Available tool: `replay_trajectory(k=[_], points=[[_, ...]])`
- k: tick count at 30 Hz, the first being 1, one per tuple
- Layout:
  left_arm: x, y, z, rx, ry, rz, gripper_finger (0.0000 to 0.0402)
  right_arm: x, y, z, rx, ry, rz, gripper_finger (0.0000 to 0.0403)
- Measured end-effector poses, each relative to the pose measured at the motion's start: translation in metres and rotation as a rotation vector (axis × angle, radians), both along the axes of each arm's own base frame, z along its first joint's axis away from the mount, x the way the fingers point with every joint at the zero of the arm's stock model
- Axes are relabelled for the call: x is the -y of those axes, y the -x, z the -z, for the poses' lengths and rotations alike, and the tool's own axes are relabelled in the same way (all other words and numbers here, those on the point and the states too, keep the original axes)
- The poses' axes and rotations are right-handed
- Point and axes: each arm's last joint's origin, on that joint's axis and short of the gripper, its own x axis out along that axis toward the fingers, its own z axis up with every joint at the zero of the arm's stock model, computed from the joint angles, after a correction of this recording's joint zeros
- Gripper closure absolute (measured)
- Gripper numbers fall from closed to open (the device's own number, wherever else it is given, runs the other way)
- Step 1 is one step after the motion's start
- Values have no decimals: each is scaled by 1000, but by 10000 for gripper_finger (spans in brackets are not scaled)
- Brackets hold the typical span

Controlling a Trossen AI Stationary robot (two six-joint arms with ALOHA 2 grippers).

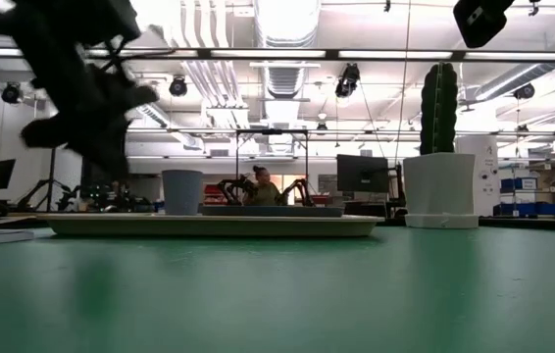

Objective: Pick and place plate/cup/fork/spoon on tray
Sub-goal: Put the orange fork on the white tray to the right of the orange spoon

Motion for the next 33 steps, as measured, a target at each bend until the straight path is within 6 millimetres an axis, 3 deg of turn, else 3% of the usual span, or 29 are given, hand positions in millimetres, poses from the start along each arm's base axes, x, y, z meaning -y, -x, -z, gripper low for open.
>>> replay_trajectory(k=[4,7,10,13,20,33], points=[[1,-25,-20,-54,-53,116,401,0,0,0,-1,2,0,294],[-5,-34,-29,-241,-39,160,401,0,0,0,-3,3,0,294],[-19,-36,-26,-463,7,115,401,0,0,0,-3,2,0,294],[-33,-42,-14,-580,21,145,401,0,0,0,-4,2,0,294],[-46,-52,17,-689,84,210,402,0,0,2,-18,7,0,294],[-45,-54,24,-669,113,211,402,0,0,2,-18,7,-1,294]])
